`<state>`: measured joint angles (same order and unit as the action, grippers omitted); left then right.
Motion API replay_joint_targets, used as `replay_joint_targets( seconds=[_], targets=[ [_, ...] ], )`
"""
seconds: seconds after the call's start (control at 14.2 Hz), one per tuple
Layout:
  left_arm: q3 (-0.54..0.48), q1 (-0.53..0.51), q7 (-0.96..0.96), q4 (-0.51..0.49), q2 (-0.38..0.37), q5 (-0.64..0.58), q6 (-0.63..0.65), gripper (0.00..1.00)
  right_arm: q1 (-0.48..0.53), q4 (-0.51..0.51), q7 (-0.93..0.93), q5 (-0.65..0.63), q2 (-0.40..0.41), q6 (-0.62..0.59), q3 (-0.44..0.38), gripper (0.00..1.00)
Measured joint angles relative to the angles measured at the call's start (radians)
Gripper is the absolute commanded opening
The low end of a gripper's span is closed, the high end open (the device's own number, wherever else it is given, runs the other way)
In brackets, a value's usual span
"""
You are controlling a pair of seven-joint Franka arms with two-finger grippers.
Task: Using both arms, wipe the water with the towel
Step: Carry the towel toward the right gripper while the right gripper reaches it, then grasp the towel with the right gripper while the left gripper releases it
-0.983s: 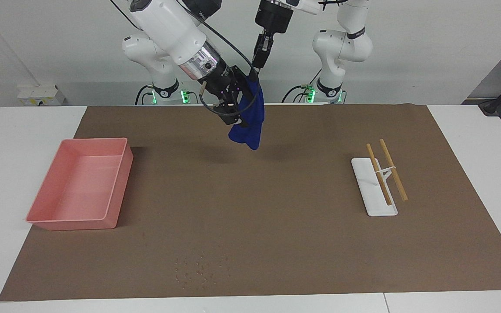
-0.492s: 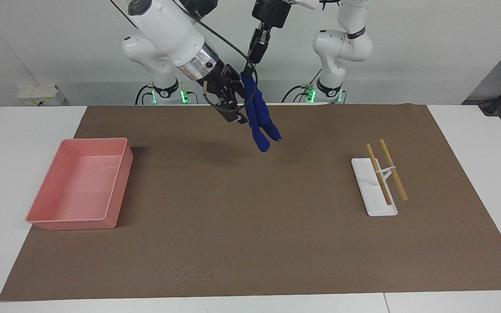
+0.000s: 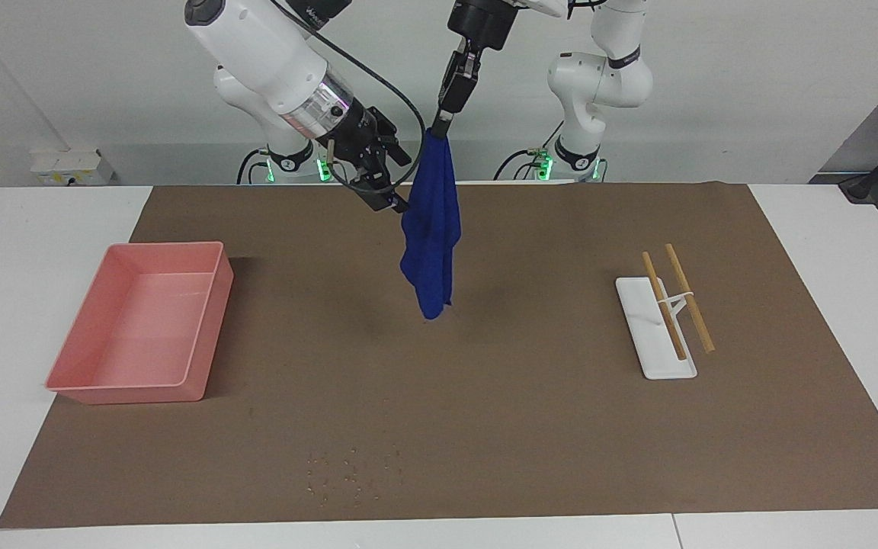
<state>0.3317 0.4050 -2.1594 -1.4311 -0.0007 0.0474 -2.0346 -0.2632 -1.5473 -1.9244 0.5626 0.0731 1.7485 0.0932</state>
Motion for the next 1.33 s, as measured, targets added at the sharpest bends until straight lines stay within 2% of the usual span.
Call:
replay_joint_targets(
  seconds=[0.14,0.35,0.49,0.56,0.63,0.7,0.77,1.19,1.26,1.33],
  targets=[
    [0.000,0.000,0.000,0.000,0.000,0.000,-0.007,0.00,-0.018,-0.010,-0.001,0.000,-0.003,0.007,0.003,0.98],
    [0.000,0.000,0.000,0.000,0.000,0.000,-0.011,0.00,-0.036,-0.031,-0.018,0.000,-0.010,0.093,0.004,0.95],
    [0.001,0.000,0.000,0.000,0.000,0.000,-0.012,0.00,-0.044,-0.042,-0.022,0.000,-0.013,0.136,0.004,0.90],
    [0.001,0.000,0.000,0.000,0.000,0.000,-0.012,0.00,-0.055,-0.051,-0.028,0.000,-0.014,0.163,0.005,0.83],
    [0.001,0.000,0.000,0.000,0.000,0.000,-0.013,0.00,-0.068,-0.062,-0.034,0.000,-0.015,0.193,0.005,0.63],
    [0.001,0.000,0.000,0.000,0.000,0.000,-0.013,0.00,-0.079,-0.074,-0.035,0.000,-0.017,0.214,0.006,0.26],
    [0.001,0.000,0.000,0.000,0.000,0.000,-0.013,0.00,-0.089,-0.085,-0.035,0.000,-0.021,0.226,0.006,0.00],
    [0.002,0.000,0.000,0.000,0.000,0.000,-0.013,0.00,-0.093,-0.097,-0.024,-0.001,-0.034,0.230,0.002,0.00],
    [0.002,0.000,0.000,0.000,0.000,0.000,-0.013,0.28,-0.093,-0.097,-0.010,-0.004,-0.034,0.231,0.002,0.00],
    [0.002,0.000,0.000,-0.001,0.000,0.000,-0.013,0.82,-0.093,-0.097,0.000,-0.009,-0.035,0.232,0.002,0.00]
  ],
)
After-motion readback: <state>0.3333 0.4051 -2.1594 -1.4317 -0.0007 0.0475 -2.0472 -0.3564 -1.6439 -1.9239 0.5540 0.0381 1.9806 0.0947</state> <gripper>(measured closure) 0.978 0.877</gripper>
